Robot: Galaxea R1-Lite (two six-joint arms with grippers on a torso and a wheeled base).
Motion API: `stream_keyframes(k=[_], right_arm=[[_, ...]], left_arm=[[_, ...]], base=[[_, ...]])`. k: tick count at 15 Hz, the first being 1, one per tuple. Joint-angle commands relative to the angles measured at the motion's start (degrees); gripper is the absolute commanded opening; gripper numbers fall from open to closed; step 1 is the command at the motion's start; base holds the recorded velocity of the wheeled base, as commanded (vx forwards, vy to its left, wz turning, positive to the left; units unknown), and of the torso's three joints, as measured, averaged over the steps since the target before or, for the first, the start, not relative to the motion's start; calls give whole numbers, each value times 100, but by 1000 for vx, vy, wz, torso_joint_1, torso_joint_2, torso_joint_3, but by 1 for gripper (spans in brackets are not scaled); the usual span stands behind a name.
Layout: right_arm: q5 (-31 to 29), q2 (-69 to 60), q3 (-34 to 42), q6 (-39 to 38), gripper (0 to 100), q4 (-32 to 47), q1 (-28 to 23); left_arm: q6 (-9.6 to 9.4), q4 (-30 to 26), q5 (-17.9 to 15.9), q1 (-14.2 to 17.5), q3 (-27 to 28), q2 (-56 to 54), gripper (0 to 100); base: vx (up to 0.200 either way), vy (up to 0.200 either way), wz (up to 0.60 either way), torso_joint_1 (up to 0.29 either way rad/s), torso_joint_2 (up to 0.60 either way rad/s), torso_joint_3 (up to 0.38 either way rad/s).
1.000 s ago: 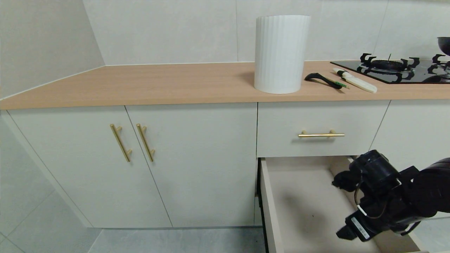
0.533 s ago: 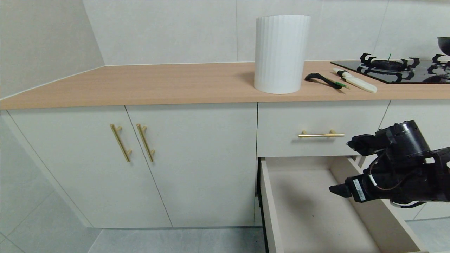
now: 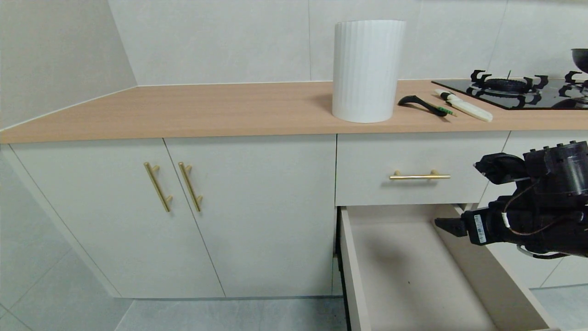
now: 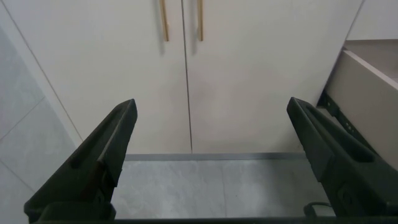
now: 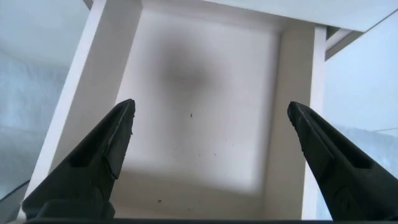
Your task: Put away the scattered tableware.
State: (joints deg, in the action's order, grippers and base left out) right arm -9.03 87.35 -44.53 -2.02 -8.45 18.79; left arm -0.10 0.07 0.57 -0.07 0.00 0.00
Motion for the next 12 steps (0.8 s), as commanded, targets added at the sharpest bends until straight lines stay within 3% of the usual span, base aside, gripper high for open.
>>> stream_keyframes(k=[1, 3, 7, 12], right_arm=[[-2, -95, 6, 0, 100, -25, 2], [-2, -130, 32, 0, 100, -175, 2], [-2, -156, 50, 9, 100, -201, 11], [-2, -192, 67, 9, 100, -201, 2]], left_arm=[[1, 1, 4, -1, 0, 9, 100], [1, 1, 4, -1, 0, 9, 100], [1, 1, 4, -1, 0, 9, 100], [1, 1, 4, -1, 0, 9, 100]], base=[[0, 0, 0, 0, 0, 0], [0, 0, 0, 6, -25, -16], [0, 0, 0, 56, -227, -239], [0, 0, 0, 182, -513, -294]])
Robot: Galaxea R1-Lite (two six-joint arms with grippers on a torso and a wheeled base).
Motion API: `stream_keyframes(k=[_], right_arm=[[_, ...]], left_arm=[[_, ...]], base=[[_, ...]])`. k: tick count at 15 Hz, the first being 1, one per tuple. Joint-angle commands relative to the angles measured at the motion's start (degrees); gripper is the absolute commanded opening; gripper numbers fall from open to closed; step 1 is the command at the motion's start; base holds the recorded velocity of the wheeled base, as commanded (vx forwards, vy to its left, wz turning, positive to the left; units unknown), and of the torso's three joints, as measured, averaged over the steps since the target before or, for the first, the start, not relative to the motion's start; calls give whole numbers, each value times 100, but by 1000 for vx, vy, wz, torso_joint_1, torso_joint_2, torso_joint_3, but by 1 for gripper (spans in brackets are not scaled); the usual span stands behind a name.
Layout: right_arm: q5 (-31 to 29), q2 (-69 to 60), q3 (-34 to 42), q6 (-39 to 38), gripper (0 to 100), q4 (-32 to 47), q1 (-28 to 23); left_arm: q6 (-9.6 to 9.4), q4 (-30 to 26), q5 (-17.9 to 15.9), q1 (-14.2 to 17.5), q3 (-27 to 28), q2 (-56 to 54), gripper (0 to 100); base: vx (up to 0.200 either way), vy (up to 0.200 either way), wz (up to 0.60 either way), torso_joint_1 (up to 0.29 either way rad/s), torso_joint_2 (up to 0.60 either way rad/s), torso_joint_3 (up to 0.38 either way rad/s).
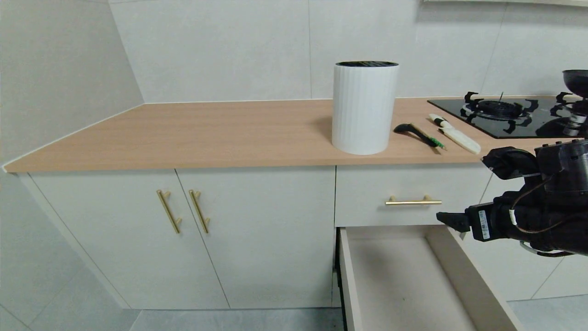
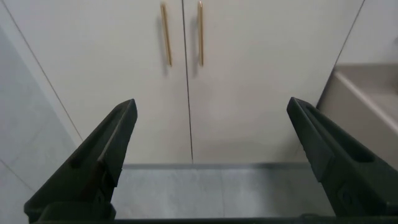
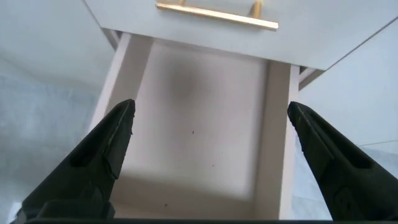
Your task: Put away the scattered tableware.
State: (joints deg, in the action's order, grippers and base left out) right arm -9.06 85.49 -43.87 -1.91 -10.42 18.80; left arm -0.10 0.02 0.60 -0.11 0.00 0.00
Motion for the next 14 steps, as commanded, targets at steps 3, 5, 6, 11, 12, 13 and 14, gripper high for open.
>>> stream_keyframes(k=[3, 5, 6, 11, 12, 13, 14], right_arm=[[0, -24, 10, -2, 100, -4, 10], [0, -24, 10, 7, 100, -4, 1], [0, -24, 10, -2, 100, -4, 10], [0, -24, 10, -2, 100, -12, 10], [9, 11, 10, -2, 100, -12, 10], [27, 29, 10, -2, 100, -12, 10], [18, 73, 2, 7, 100, -12, 27]], left_arm=[[1, 6, 2, 2, 0, 9, 100], [1, 6, 2, 2, 0, 9, 100], [1, 6, 2, 2, 0, 9, 100], [1, 6, 2, 2, 0, 9, 100], [1, 6, 2, 2, 0, 9, 100], [1, 6, 2, 2, 0, 9, 100], [1, 6, 2, 2, 0, 9, 100]], base=[[0, 0, 0, 180, -476, -286], [0, 0, 0, 185, -474, -283], [0, 0, 0, 203, -491, -286], [0, 0, 0, 216, -498, -280], [0, 0, 0, 193, -456, -246], [0, 0, 0, 110, -227, -124], [0, 0, 0, 61, -139, -76]])
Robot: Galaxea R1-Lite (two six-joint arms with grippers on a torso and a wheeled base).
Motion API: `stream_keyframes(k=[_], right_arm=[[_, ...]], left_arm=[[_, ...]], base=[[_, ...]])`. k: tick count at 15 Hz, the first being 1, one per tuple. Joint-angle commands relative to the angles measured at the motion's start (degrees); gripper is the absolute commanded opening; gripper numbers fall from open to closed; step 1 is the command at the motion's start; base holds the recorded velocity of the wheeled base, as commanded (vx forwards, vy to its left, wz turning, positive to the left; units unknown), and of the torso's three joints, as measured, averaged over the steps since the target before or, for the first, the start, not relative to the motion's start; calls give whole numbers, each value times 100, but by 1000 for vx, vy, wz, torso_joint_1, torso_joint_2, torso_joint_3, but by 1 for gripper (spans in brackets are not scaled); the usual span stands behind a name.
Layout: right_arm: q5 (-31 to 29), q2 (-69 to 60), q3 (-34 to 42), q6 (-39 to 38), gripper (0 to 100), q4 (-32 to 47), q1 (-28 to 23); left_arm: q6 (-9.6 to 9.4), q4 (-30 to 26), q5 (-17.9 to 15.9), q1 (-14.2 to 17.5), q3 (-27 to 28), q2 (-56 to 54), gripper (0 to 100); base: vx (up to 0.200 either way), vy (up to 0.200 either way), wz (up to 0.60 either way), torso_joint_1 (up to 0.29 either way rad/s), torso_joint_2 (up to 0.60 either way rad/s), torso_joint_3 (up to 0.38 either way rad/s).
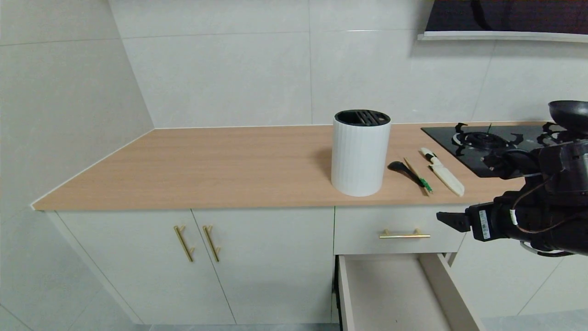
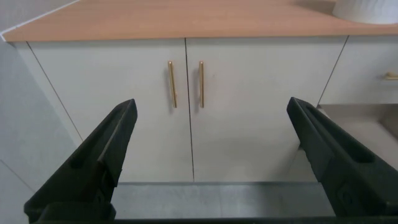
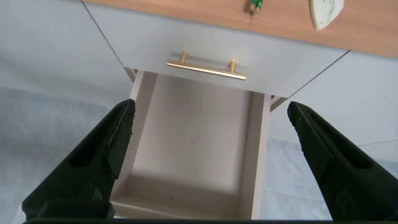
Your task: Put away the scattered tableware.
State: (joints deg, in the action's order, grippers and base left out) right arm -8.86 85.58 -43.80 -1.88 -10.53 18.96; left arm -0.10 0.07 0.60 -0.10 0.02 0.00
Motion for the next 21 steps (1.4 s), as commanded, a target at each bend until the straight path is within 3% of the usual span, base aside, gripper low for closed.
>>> stream_keyframes(k=[1, 5, 10, 15, 21], right_arm=[[-1, 126, -111, -32, 100, -81, 12], [-28, 425, -428, -94, 100, -406, -155], [-37, 1242, -1403, -102, 100, -388, -261], [-133, 2727, -2344, -902, 100, -423, -612], [-291, 3088, -2467, -920, 100, -581, -674]], left_arm=[[1, 1, 2, 1, -2, 9, 100], [1, 1, 2, 1, -2, 9, 100], [1, 1, 2, 1, -2, 9, 100], [1, 1, 2, 1, -2, 9, 100], [1, 1, 2, 1, -2, 9, 100]], base=[[0, 0, 0, 36, -85, -46], [0, 0, 0, 0, 0, 0], [0, 0, 0, 0, 0, 0], [0, 0, 0, 0, 0, 0], [0, 0, 0, 0, 0, 0]])
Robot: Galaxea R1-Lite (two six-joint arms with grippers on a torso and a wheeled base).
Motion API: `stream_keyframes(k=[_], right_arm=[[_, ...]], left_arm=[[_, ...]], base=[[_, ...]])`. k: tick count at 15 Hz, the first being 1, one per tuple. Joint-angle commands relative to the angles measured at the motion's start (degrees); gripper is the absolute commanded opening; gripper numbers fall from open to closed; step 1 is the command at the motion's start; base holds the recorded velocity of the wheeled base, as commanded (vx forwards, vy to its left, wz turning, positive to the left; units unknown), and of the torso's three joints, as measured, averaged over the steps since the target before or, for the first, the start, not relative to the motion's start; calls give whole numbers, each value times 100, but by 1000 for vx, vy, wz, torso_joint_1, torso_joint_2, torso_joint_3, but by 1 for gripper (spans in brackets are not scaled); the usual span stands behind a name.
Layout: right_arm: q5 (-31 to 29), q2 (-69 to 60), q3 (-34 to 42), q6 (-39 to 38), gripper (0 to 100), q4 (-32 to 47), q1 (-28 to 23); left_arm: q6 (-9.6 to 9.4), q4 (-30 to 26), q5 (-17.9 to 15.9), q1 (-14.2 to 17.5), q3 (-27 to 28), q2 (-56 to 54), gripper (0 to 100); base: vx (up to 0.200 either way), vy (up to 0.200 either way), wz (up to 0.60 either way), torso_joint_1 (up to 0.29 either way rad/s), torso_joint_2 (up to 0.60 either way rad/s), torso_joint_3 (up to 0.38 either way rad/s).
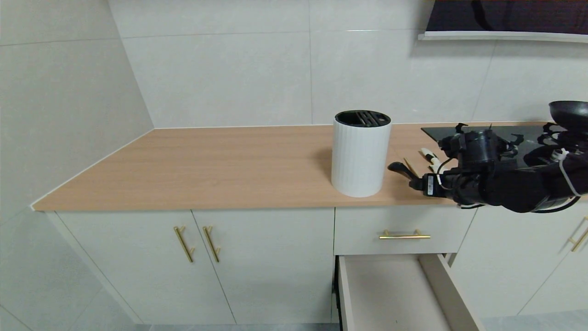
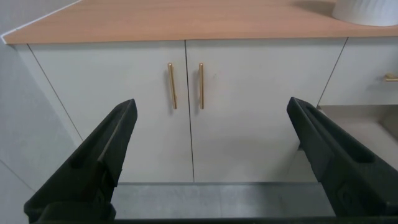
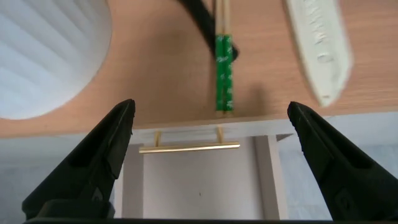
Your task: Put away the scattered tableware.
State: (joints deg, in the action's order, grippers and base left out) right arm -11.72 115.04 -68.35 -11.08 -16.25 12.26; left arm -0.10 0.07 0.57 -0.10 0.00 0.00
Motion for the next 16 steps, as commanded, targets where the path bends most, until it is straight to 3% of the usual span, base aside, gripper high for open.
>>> stream_keyframes(k=[1, 16], right_arm=[[-68, 185, -11, 9, 100, -159, -5], [-525, 800, -275, -8, 100, -651, -31]], left_arm=[[1, 1, 4, 1, 0, 9, 100], [1, 1, 4, 1, 0, 9, 100]], base=[[0, 0, 0, 0, 0, 0], [0, 0, 0, 0, 0, 0]])
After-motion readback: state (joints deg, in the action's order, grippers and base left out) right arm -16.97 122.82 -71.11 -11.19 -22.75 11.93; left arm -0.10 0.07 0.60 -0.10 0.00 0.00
